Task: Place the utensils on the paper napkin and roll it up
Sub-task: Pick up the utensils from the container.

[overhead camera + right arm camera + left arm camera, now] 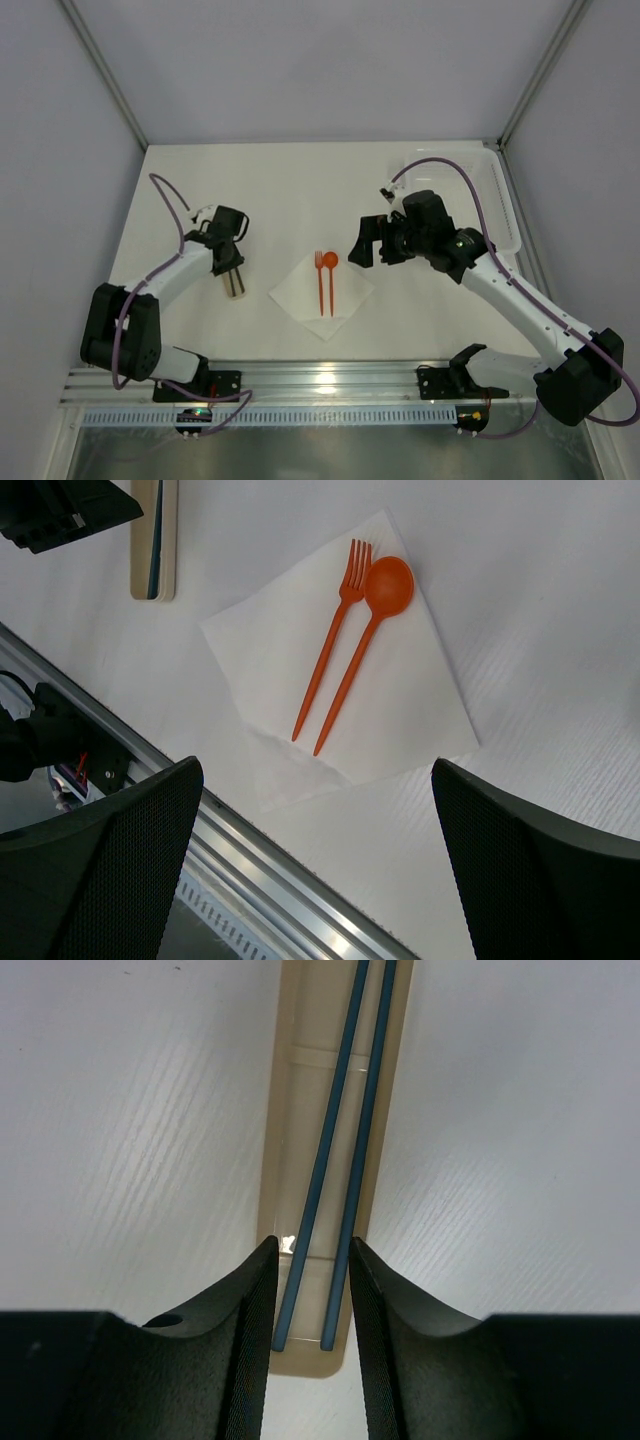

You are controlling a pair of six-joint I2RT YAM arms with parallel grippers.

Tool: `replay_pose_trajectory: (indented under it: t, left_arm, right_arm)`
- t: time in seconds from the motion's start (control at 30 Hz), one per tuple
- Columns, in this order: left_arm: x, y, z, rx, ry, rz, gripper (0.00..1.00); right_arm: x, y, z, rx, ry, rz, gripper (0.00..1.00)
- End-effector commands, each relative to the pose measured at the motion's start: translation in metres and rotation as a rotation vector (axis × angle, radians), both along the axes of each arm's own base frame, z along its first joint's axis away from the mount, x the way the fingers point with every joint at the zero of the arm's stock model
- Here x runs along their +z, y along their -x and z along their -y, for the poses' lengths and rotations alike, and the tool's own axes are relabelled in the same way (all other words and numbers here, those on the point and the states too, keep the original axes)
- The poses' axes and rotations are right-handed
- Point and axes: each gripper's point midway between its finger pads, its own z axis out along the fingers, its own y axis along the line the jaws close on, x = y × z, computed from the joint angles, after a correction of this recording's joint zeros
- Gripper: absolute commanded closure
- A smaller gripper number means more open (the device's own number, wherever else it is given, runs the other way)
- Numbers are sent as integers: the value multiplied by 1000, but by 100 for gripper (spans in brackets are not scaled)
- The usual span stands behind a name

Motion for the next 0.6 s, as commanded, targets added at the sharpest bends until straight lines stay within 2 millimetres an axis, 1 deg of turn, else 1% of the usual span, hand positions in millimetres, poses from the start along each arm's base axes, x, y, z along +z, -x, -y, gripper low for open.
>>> replay_pose_trajectory:
  t: [0.0,0.37,0.57]
  left_arm:
    - [-1,-5,-5,15,-25,-1,65]
    - [-20,-10,5,-10,7,-32,66]
    - [-24,-12,7,-15,12,-35,66]
  right_arm:
    - [8,-1,-1,11,-14,37,1]
    - [9,-1,-1,12,-16,39,1]
    - [10,-1,-1,12,-15,38,1]
